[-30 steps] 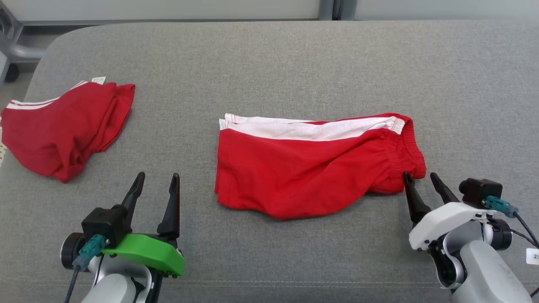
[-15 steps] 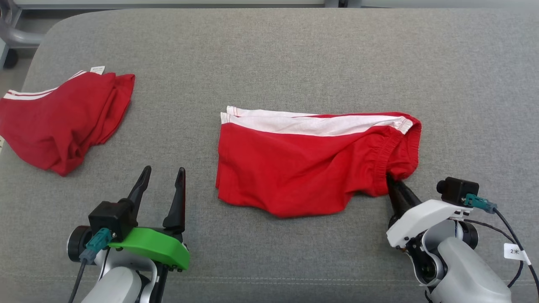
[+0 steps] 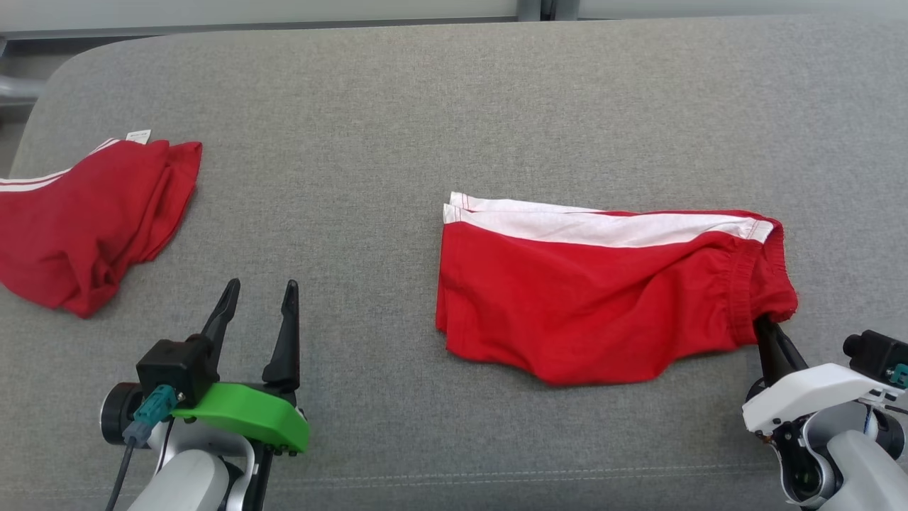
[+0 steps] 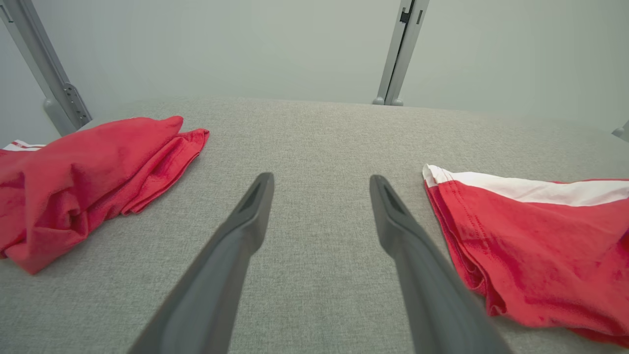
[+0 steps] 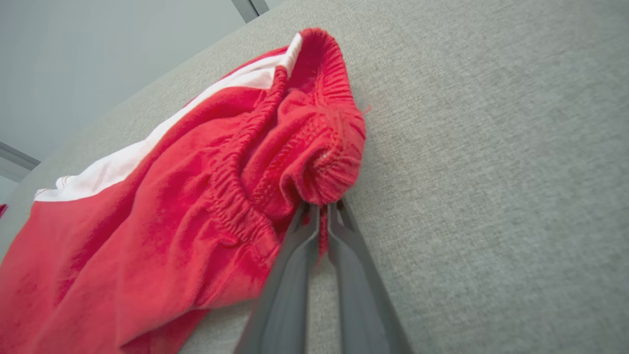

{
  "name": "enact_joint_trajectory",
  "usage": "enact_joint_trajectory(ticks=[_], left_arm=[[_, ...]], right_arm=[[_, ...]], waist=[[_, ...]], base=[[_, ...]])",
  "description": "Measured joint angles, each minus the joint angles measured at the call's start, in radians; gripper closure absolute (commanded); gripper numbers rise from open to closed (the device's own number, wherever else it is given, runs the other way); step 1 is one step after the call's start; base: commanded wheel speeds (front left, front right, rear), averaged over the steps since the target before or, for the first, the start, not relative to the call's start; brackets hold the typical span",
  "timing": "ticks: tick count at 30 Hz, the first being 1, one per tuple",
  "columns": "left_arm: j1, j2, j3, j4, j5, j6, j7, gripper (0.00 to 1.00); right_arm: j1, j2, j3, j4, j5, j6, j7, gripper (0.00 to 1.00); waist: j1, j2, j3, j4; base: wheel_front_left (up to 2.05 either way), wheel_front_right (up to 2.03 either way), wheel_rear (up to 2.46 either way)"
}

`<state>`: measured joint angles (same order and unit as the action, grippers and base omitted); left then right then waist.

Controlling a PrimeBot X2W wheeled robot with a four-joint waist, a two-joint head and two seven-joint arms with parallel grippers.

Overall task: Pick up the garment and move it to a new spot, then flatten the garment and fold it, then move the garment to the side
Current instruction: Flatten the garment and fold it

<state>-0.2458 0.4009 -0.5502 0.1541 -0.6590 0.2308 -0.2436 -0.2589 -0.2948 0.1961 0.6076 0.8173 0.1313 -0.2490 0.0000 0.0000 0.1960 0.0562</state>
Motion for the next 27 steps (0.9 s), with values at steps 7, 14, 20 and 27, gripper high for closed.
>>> enact_joint_trajectory(ticks=[7,14,20,27], left_arm=[[0.011,0.014,0.002,-0.010,-0.002,0.012,0.006,0.00],[0.013,0.016,-0.007,-0.021,-0.002,0.016,0.014,0.00],[0.013,0.014,-0.017,-0.026,-0.002,0.016,0.018,0.00],[0.000,0.001,-0.029,-0.026,-0.002,0.014,0.022,0.00]], right_arm=[[0.005,0.013,0.010,-0.142,-0.050,-0.001,-0.008,1.00],[0.012,0.092,0.111,-0.389,-0.136,-0.001,0.028,1.00],[-0.001,0.165,0.203,-0.414,-0.176,-0.001,0.090,1.00],[-0.091,0.211,0.279,-0.261,-0.213,-0.001,0.107,1.00]], waist=[[0.0000,0.0000,-0.021,-0.023],[0.0000,0.0000,-0.042,-0.026],[0.0000,0.0000,-0.038,-0.010],[0.0000,0.0000,-0.021,0.022]], base=[[0.00,0.00,0.00],[0.00,0.00,0.00],[0.00,0.00,0.00],[0.00,0.00,0.00]])
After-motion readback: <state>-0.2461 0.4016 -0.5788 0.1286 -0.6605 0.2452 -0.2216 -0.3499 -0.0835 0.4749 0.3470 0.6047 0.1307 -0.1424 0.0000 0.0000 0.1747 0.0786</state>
